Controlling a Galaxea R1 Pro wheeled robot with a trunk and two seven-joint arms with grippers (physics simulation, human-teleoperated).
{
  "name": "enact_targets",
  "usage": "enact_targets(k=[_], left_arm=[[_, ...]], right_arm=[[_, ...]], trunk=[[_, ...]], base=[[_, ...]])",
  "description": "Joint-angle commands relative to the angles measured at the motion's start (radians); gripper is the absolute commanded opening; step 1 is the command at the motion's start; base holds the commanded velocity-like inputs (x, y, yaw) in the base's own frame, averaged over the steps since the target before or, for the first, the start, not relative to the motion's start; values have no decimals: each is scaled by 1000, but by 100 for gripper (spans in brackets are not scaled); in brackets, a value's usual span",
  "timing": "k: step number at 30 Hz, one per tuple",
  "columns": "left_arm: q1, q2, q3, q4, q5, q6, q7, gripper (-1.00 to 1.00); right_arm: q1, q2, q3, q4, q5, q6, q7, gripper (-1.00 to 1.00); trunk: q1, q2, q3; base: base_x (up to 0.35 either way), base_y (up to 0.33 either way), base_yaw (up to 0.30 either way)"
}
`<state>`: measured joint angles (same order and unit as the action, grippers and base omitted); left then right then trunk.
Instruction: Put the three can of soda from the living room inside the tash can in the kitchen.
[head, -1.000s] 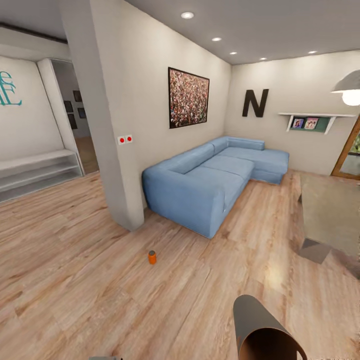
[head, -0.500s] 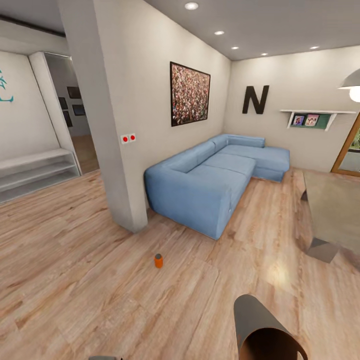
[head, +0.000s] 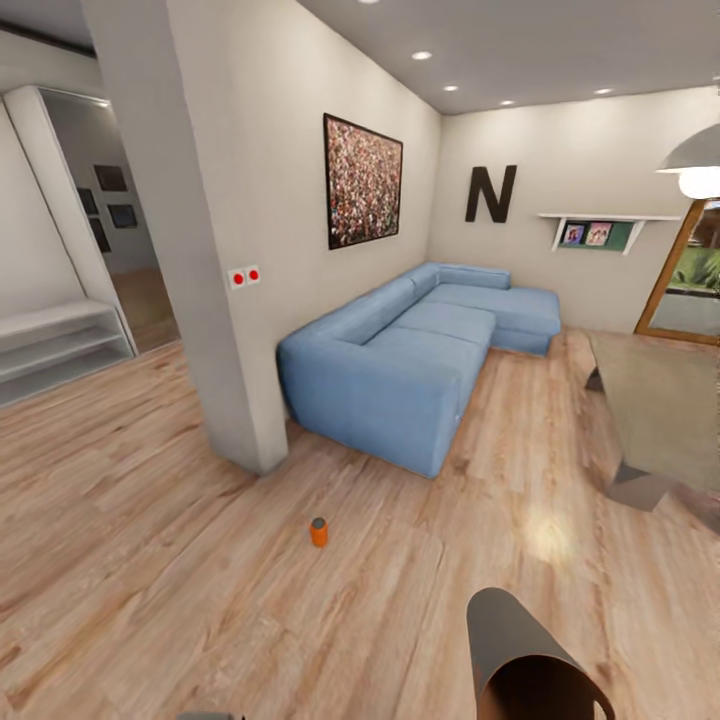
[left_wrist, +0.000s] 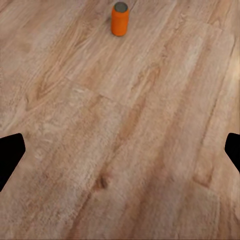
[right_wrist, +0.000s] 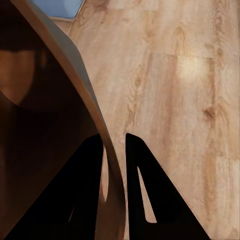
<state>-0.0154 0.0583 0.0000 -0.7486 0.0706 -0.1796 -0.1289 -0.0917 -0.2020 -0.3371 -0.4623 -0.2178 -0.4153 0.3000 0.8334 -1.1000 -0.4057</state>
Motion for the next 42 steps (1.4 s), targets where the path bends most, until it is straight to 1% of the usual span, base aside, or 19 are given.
enact_targets(k=[1,25,32,42], left_arm=[[0,0,0,0,0,0,0,100],[0,0,0,0,-1,0,0,100],[0,0,-3,0,-1,-1,0,100],[0,0,-4,0,0,-1,0,100]], right_arm=[[0,1,-1,-2,-1,-1,6,-100],[0,-2,-2,2,-2,0,7,-100],[0,5,2,2,7,0,6,-100],[0,0,1,2,0,0,5,-100]], trunk=[[0,0,0],[0,0,0],[0,0,0],[0,0,0]], base=[[161,294,-106],[161,293,-237],[161,294,-215],[161,294,-200]])
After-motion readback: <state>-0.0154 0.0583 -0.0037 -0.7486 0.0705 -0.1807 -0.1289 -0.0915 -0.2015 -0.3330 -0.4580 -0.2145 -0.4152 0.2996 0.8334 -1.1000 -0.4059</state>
